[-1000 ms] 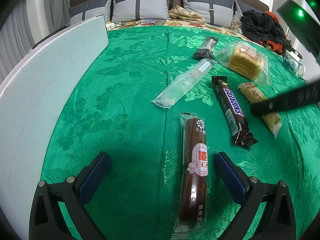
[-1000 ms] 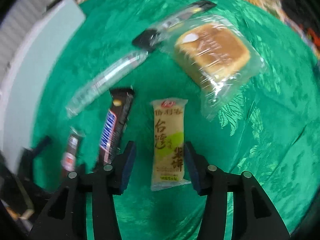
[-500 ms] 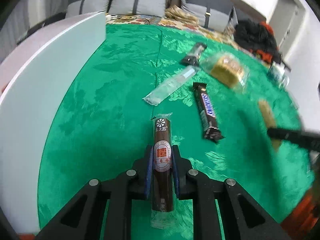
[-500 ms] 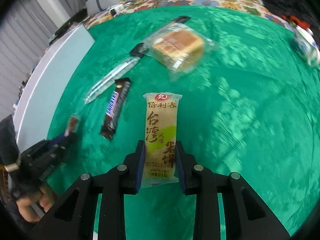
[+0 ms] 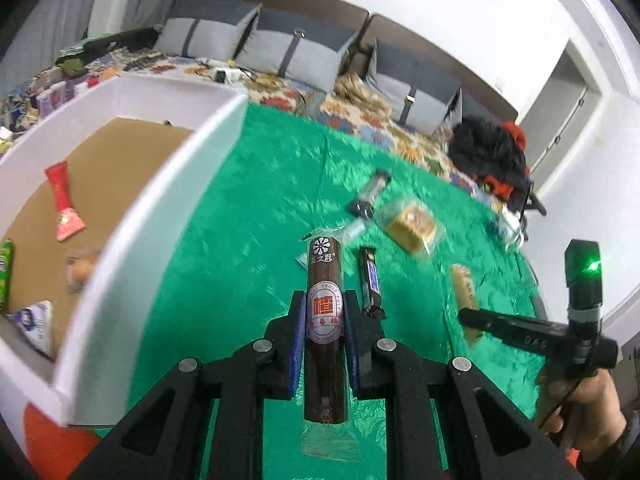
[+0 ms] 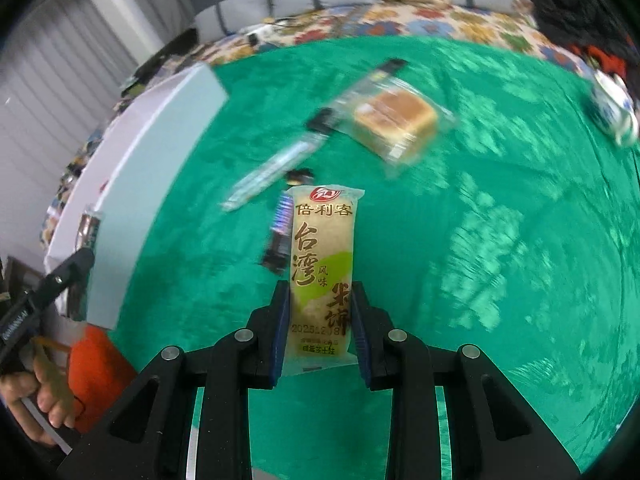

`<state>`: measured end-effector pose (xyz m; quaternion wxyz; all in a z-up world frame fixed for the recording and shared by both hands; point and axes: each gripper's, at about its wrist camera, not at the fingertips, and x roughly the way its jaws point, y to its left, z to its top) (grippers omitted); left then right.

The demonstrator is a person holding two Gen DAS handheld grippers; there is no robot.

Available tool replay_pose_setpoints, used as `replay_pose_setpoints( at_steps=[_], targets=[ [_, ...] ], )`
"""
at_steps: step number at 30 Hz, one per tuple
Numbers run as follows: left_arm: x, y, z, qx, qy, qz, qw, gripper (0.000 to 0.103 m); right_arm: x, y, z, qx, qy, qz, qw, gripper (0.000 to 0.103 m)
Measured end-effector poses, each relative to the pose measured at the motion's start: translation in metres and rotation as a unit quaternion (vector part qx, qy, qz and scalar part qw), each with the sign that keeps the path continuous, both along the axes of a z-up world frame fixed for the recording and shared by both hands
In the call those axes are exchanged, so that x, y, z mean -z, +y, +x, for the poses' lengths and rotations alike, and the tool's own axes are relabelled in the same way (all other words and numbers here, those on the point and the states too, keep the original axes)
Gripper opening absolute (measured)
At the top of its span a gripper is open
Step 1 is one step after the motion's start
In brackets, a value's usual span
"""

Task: Organize snacks
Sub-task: 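Carry the brown sausage with left tool while right tool carries the yellow pouch to the box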

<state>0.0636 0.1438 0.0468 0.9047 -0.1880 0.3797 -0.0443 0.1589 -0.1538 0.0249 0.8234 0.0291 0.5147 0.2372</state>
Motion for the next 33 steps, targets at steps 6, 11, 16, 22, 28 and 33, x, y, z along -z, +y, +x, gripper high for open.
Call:
replay_pose_setpoints(
  at_steps=[6, 11, 16, 22, 28, 33],
  targets=[
    [-0.011, 0.036, -0.016, -0.032, -0.005, -0.001, 0.9995, 0.017, -0.011, 0.038, -0.010, -0.036, -0.009, 0.006, 0.999, 0.030],
    [-0.011, 0.066, -0.024, -0.058, -0.005, -0.006, 0.9983, 0.017, -0.015, 0.061, -0.016, -0.058, -0.012, 0.007, 0.998, 0.030],
    [-0.011, 0.090, -0.030, -0.080, -0.006, -0.012, 0.9967, 0.017, -0.021, 0.078, -0.019, -0.074, -0.014, 0.008, 0.997, 0.030],
    [-0.016, 0.117, -0.036, -0.099, -0.009, -0.008, 0.9951, 0.017, -0.033, 0.101, -0.021, -0.091, -0.013, 0.023, 0.995, 0.030],
    [-0.026, 0.154, -0.039, -0.125, -0.009, 0.011, 0.9920, 0.017, -0.067, 0.144, -0.022, -0.122, -0.034, 0.050, 0.991, 0.030],
    [-0.029, 0.188, -0.043, -0.147, -0.001, 0.026, 0.9888, 0.017, -0.097, 0.188, -0.025, -0.159, -0.060, 0.069, 0.983, 0.030]
  ],
)
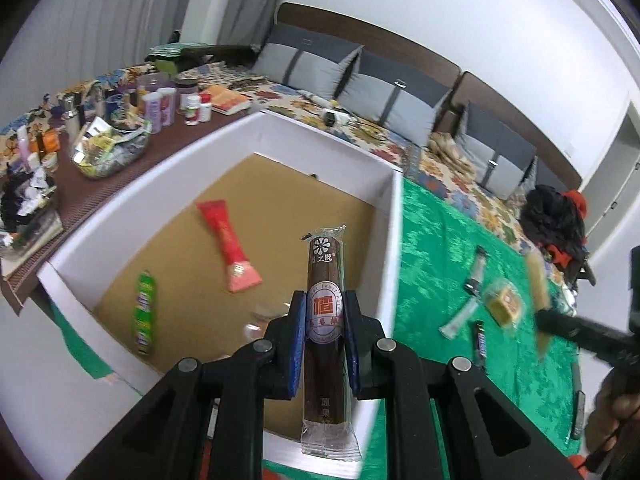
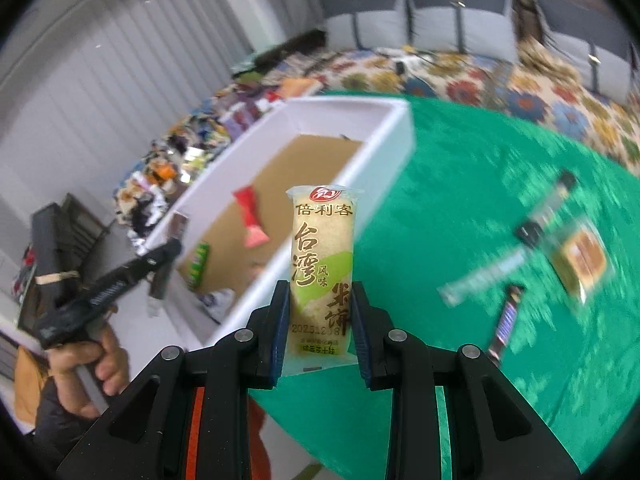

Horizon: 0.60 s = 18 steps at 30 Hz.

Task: Organize snacks
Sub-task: 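Carry the brown sausage with left tool while right tool carries the yellow pouch to the box, then open left tool over the box while right tool releases the yellow pouch inside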

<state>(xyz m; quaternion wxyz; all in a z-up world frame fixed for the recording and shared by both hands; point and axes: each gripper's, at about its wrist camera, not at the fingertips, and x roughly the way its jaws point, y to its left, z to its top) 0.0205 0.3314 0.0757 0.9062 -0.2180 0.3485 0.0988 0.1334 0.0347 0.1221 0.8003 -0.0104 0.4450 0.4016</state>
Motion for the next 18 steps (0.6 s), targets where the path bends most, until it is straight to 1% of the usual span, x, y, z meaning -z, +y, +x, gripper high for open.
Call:
replay_pose_setpoints(
  at_steps=[5, 8, 11, 14, 15, 16, 17, 18],
  targets=[
    [0.000, 0.028, -0.003, -0.018, 0.013, 0.010, 0.9997, 0.017, -0.022, 0.031, 0.006, -0.015, -0.013, 0.019, 1.000, 0.030],
    [0.004, 0.040, -0.002, -0.023, 0.021, 0.012, 0.9994, 0.017, -0.027, 0.056, 0.006, -0.029, -0.010, 0.024, 0.999, 0.030],
    [0.012, 0.048, 0.006, -0.023, 0.040, 0.016, 0.9988, 0.017, -0.021, 0.084, 0.006, -0.043, -0.005, 0.017, 0.999, 0.030],
    [0.019, 0.054, 0.010, -0.032, 0.058, 0.028, 0.9974, 0.017, -0.009, 0.110, 0.003, -0.055, 0.018, 0.016, 0.998, 0.031],
    [0.022, 0.057, 0.011, -0.039, 0.068, 0.028, 0.9965, 0.019, -0.003, 0.119, 0.001, -0.058, 0.020, 0.015, 0.998, 0.034],
    [0.029, 0.063, 0.013, -0.052, 0.081, 0.026, 0.9950, 0.022, 0.003, 0.127, 0.000, -0.064, 0.025, 0.013, 0.998, 0.042],
    [0.034, 0.067, 0.014, -0.062, 0.091, 0.024, 0.9936, 0.044, 0.010, 0.133, -0.001, -0.069, 0.035, 0.013, 0.997, 0.052],
    [0.040, 0.073, 0.015, -0.075, 0.104, 0.022, 0.9915, 0.077, 0.015, 0.134, -0.001, -0.068, 0.042, 0.012, 0.997, 0.066]
  ],
)
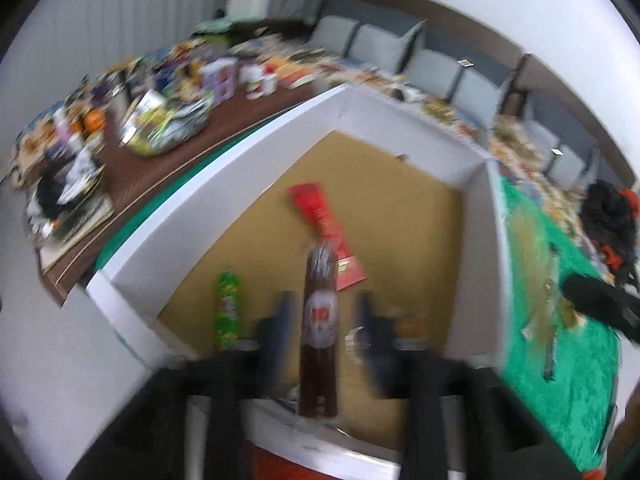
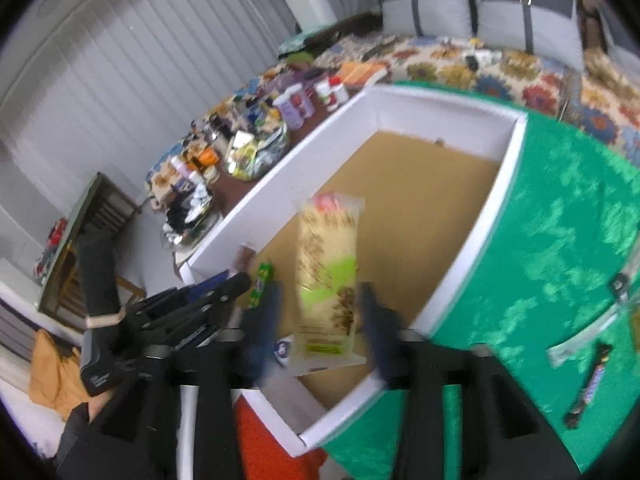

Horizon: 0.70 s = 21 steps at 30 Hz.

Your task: Organize snacks

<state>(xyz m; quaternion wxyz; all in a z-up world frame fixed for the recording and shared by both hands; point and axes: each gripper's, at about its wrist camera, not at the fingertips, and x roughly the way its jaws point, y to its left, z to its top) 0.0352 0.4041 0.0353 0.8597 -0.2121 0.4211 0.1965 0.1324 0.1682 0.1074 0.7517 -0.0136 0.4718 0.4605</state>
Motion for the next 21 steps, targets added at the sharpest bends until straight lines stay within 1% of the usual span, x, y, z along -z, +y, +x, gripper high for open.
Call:
replay_pose_setpoints(
  at_steps=[1, 3, 5, 7, 9, 10, 12, 13, 14, 15, 16, 17, 18, 20, 21],
  targets=[
    [0.003, 0.003, -0.002, -0.013, 0.004, 0.002, 0.9999, 0.086, 0.004, -0.004, 0.000, 0.007, 0.004, 0.004, 1.000, 0.067],
    [0.005, 0.004, -0.014, -0.031, -0.010, 0.014, 0.9994, 0.089, 0.008, -0.018, -0.001, 0.017, -0.003, 0.010, 1.000, 0.067],
    [0.007, 0.000, -0.020, -0.031, -0.017, 0.009, 0.9993, 0.089, 0.013, -0.040, 0.002, 0.034, -0.020, -0.001, 0.999, 0.067],
    [0.005, -0.009, -0.025, -0.030, -0.030, 0.003, 0.9991, 0.089, 0.023, -0.071, 0.011, 0.064, -0.035, -0.013, 0.997, 0.070],
    [-0.002, -0.027, -0.025, -0.017, -0.047, -0.001, 0.9988, 0.089, 0.040, -0.110, 0.019, 0.102, -0.049, -0.031, 0.993, 0.071],
    [-0.007, -0.038, -0.024, -0.006, -0.055, 0.000, 0.9985, 0.089, 0.054, -0.138, 0.024, 0.129, -0.057, -0.051, 0.989, 0.071],
    [-0.019, -0.067, -0.022, 0.026, -0.077, 0.003, 0.9967, 0.089, 0.076, -0.182, 0.029, 0.173, -0.067, -0.082, 0.979, 0.071],
    [-0.024, -0.082, -0.020, 0.044, -0.087, 0.003, 0.9952, 0.089, 0.087, -0.208, 0.030, 0.198, -0.070, -0.100, 0.972, 0.071],
    [-0.029, -0.099, -0.018, 0.064, -0.097, 0.002, 0.9932, 0.089, 0.097, -0.235, 0.031, 0.223, -0.072, -0.115, 0.965, 0.071],
    [-0.034, -0.123, -0.014, 0.093, -0.107, -0.001, 0.9899, 0.089, 0.110, -0.270, 0.031, 0.257, -0.073, -0.133, 0.955, 0.071],
    [-0.037, -0.142, -0.011, 0.116, -0.111, -0.003, 0.9869, 0.089, 0.116, -0.291, 0.030, 0.276, -0.073, -0.143, 0.947, 0.071],
    [-0.038, -0.159, -0.008, 0.136, -0.113, -0.005, 0.9842, 0.090, 0.125, -0.324, 0.029, 0.306, -0.072, -0.156, 0.936, 0.071],
    [-0.038, -0.182, -0.002, 0.163, -0.112, -0.007, 0.9802, 0.092, 0.131, -0.342, 0.028, 0.324, -0.070, -0.163, 0.929, 0.071],
    [-0.031, -0.222, 0.009, 0.206, -0.098, -0.010, 0.9737, 0.095, 0.138, -0.383, 0.028, 0.363, -0.067, -0.176, 0.912, 0.071],
    [-0.022, -0.244, 0.016, 0.227, -0.083, -0.008, 0.9704, 0.095, 0.142, -0.407, 0.027, 0.386, -0.063, -0.177, 0.903, 0.071]
  ],
)
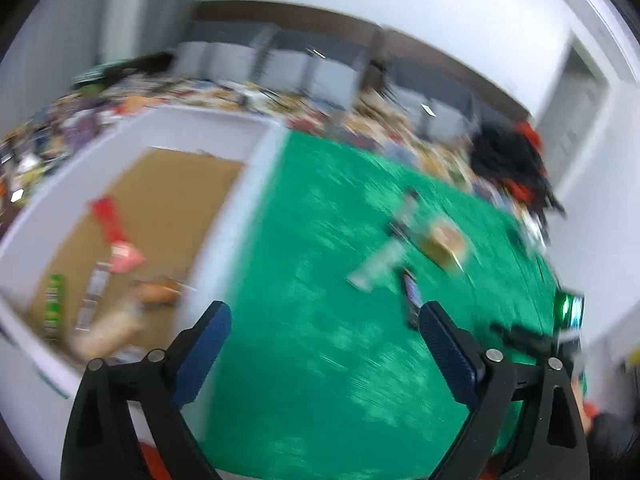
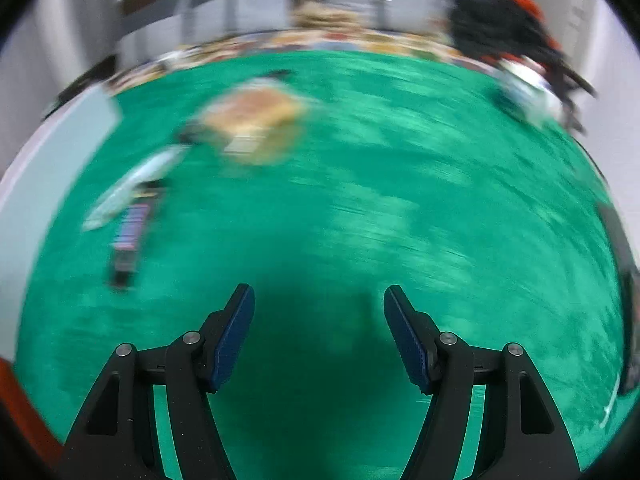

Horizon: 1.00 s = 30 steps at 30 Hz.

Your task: Organize snacks

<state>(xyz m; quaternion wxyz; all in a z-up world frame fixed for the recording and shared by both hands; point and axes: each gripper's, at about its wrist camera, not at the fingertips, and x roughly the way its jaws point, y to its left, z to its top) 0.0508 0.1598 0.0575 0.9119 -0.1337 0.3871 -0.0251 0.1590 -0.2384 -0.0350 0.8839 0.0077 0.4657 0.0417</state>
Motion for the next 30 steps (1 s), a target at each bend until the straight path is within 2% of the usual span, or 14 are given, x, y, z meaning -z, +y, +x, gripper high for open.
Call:
replay_pose_setpoints(
  at_steps=[4, 8, 10, 14, 19, 24, 30],
  targets=[
    [0.053, -0.060, 0.026, 0.048, 0.061, 0.037, 0.9963, 0.095, 0.005, -0.046, 0.000, 0.048, 0.001, 0.017, 0.999, 0.071],
    [0.106, -0.077, 0.046, 0.035, 0.104, 0.047, 0.9928, 0.095, 0.011, -0.059, 0.001, 0.053, -0.005, 0.027, 0.998, 0.071],
    [0.118, -0.074, 0.050, 0.023, 0.108, 0.051, 0.9926, 0.095, 0.012, -0.055, 0.002, 0.043, -0.014, 0.016, 0.999, 0.075],
    [0.130, -0.079, 0.063, 0.020, 0.093, 0.086, 0.9918, 0.095, 0.021, -0.045, -0.002, 0.019, -0.030, -0.022, 0.999, 0.082],
    [0.140, -0.074, 0.075, 0.029, 0.083, 0.119, 0.9890, 0.095, 0.024, -0.048, -0.002, 0.015, -0.028, -0.017, 0.999, 0.089],
    [0.142, -0.071, 0.072, 0.026, 0.061, 0.121, 0.9904, 0.097, 0.025, -0.047, -0.001, 0.012, -0.027, -0.017, 0.999, 0.090],
    [0.144, -0.071, 0.075, 0.023, 0.063, 0.126, 0.9897, 0.103, 0.026, -0.047, -0.001, 0.011, -0.027, -0.016, 0.999, 0.092]
  ],
)
